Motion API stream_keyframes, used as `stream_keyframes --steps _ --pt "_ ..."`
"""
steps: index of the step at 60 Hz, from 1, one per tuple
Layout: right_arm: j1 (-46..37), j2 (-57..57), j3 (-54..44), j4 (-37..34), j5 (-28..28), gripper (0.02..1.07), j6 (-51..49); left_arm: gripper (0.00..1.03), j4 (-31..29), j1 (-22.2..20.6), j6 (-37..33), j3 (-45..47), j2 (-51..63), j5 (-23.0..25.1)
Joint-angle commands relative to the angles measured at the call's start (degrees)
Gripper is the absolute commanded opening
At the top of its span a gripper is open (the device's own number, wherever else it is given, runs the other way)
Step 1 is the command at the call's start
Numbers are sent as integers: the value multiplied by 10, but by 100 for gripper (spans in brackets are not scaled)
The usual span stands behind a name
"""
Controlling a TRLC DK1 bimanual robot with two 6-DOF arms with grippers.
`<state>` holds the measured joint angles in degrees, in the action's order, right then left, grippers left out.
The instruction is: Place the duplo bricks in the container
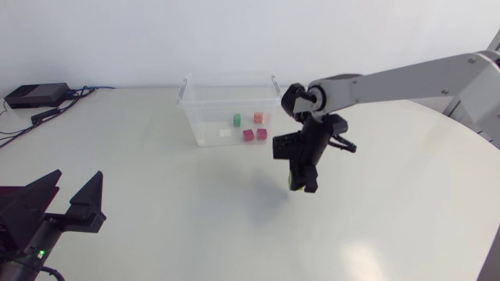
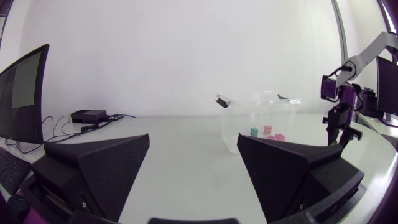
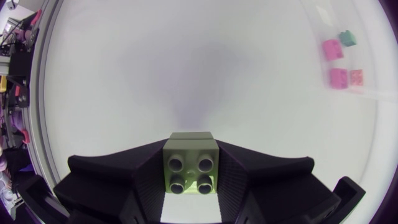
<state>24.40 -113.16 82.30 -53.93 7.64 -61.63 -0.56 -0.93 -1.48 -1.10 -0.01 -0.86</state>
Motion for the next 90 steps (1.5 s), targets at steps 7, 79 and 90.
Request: stream_keyframes --steps 7,79,90 --pt "-14 30 110 -29 20 27 41 99 -1 0 6 10 -6 2" --pt "4 -442 1039 -225 6 103 331 99 -1 0 5 10 -6 2" --pt "6 -313 873 -209 6 103 344 99 -1 0 5 10 -6 2"
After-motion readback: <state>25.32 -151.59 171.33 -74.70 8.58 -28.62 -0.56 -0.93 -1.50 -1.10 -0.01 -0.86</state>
